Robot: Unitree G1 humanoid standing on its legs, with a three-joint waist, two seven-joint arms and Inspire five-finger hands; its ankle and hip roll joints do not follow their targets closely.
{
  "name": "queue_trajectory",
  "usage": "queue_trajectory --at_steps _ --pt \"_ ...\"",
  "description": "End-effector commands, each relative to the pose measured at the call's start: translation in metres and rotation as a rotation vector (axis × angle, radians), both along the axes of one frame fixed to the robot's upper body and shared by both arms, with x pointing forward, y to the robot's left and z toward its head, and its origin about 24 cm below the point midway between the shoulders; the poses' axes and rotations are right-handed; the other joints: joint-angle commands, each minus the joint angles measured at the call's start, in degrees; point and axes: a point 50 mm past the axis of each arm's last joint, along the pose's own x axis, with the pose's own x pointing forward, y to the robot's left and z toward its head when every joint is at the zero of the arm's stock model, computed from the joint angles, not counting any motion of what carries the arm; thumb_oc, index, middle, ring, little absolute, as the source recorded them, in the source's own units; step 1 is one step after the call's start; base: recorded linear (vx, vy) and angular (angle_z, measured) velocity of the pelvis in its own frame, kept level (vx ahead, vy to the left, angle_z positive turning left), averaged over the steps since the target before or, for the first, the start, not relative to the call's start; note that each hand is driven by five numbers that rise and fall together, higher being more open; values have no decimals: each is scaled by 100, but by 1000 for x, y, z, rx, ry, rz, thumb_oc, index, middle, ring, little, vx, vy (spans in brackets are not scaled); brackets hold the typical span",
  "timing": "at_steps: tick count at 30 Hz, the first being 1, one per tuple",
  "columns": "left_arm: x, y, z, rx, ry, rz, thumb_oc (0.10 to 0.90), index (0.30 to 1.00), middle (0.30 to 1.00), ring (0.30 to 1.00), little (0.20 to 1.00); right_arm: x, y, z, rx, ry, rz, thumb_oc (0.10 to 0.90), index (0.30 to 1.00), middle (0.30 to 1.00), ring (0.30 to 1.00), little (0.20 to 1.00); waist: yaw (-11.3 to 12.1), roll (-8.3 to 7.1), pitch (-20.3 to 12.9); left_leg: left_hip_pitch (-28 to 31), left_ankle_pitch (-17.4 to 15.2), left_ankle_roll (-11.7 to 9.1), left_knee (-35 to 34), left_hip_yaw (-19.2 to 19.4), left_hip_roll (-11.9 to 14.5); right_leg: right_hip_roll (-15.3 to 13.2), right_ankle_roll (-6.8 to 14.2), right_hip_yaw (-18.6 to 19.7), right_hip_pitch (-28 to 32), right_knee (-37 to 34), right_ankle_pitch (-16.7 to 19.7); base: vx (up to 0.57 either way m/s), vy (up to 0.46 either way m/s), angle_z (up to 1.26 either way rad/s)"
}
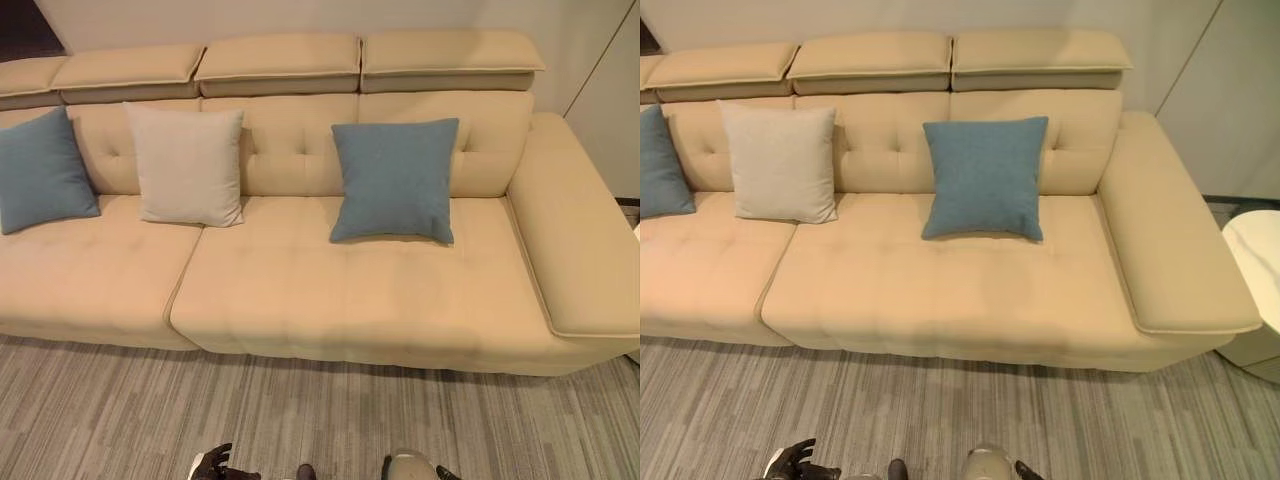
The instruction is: Pick up all the scattered cushions and arrange them neatly on the sofa.
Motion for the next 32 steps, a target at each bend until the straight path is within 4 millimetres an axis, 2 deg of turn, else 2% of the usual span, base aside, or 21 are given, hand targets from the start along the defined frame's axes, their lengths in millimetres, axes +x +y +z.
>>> queue_trajectory --at_steps 1,2,3,4,5,6,8,10,11,12,13,14,16,17,18,19,23,28,32 --pt "1 17 5 26 -26 30 800 900 900 900 900 5 -12 5 -31 -31 10 800 900 900 900 900 246 -218 -309 -524 171 -152 -44 -348 -201 486 -79 329 640 -799 1020 -187 -78 -19" --pt "1 17 5 26 -26 23 800 900 900 900 900 3 -10 4 -22 -28 12 800 900 900 900 900 298 -321 -368 -658 248 -139 -29 -359 -269 646 -93 593 934 -956 986 -295 -132 -15" --pt "6 15 6 17 -47 24 800 900 900 900 900 7 -5 3 -13 -31 43 800 900 900 900 900 429 -395 -404 -935 424 -155 -32 -358 -265 832 -236 864 1128 -1474 624 -298 -136 -15" --pt "6 15 6 18 -47 24 800 900 900 900 900 7 -5 3 -13 -31 43 800 900 900 900 900 434 -403 -407 -937 423 -156 -32 -351 -268 827 -238 870 1123 -1471 618 -406 -162 -17" --pt "16 12 8 4 -81 25 800 900 900 900 900 18 -2 4 -17 -47 99 800 900 900 900 900 536 -385 -366 -1242 683 -262 -21 -342 -182 947 -394 863 1138 -1957 248 -221 -87 -20" --pt "17 11 8 4 -81 25 800 900 900 900 900 18 -2 4 -17 -48 100 800 900 900 900 900 532 -384 -373 -1252 686 -264 -21 -346 -181 949 -396 859 1132 -1963 251 -355 -132 -13" --pt "28 8 11 -12 -132 34 800 900 900 900 900 30 1 6 -30 -58 194 800 900 900 900 900 593 -263 -256 -1433 1158 -453 -276 -381 3 1216 -607 841 1107 -2214 79 -370 -127 2" --pt "31 5 11 -24 -141 34 800 900 900 900 900 29 1 5 -32 -50 214 800 900 900 900 900 596 -238 -216 -1483 1270 -515 -343 -394 31 1250 -655 757 1112 -2286 66 -261 -73 -5" --pt "35 2 12 -30 -152 27 800 900 900 900 900 27 2 5 -36 -41 230 800 900 900 900 900 602 -200 -107 -1580 1427 -644 -312 -429 59 1268 -690 671 1087 -2298 113 -370 -17 4" --pt "39 -3 11 -56 -162 45 800 900 900 900 900 24 3 4 -31 -28 230 800 900 900 900 900 557 -246 0 -1622 1294 -713 -169 -406 65 1196 -705 585 998 -2400 284 -367 -16 10" --pt "39 -3 11 -56 -162 45 800 900 900 900 900 24 3 4 -31 -28 230 800 900 900 900 900 549 -249 9 -1621 1282 -713 -154 -412 59 1192 -703 577 1010 -2401 278 -328 13 13" --pt "36 -5 10 -70 -152 60 800 900 900 900 900 20 4 2 -26 -14 225 800 900 900 900 900 508 -282 5 -1536 1126 -667 -31 -377 67 1125 -685 512 973 -2477 358 -248 52 22" --pt "22 -10 3 -94 -94 65 800 900 900 900 900 9 5 0 -13 27 218 800 900 900 900 900 375 -413 -73 -1150 498 -594 500 -467 93 864 -656 353 830 -2596 505 -264 68 20" --pt "22 -10 3 -94 -94 65 800 900 900 900 900 9 5 0 -13 26 218 800 900 900 900 900 372 -407 -84 -1166 509 -596 497 -473 99 871 -658 348 819 -2606 520 -117 48 9" --pt "18 -12 1 -97 -71 62 800 900 900 900 900 8 5 -1 -11 30 212 800 900 900 900 900 317 -418 -121 -918 374 -596 555 -500 173 824 -672 312 783 -2597 518 -114 123 11" --pt "9 -16 -2 -105 -30 58 800 900 900 900 900 6 10 -2 8 34 209 800 900 900 900 900 202 -311 -290 -395 275 -586 242 -643 277 870 -676 280 683 -2596 503 -108 121 14" --pt "7 -17 -3 -96 -10 35 800 900 900 900 900 11 12 -2 13 14 203 800 900 900 900 900 113 -286 -384 -251 369 -657 -183 -689 291 840 -598 269 706 -2617 572 -40 132 28" --pt "17 -14 0 -98 -49 29 800 900 900 900 900 11 13 -2 18 21 235 800 900 900 900 900 98 -235 -610 134 418 -586 -853 -712 174 757 -504 200 901 -2920 733 14 74 8" --pt "21 -13 2 -96 -63 24 800 900 900 900 900 16 14 -2 17 11 253 800 900 900 900 900 94 -231 -661 307 419 -542 -1032 -668 125 725 -458 192 987 -2992 782 -3 57 3"
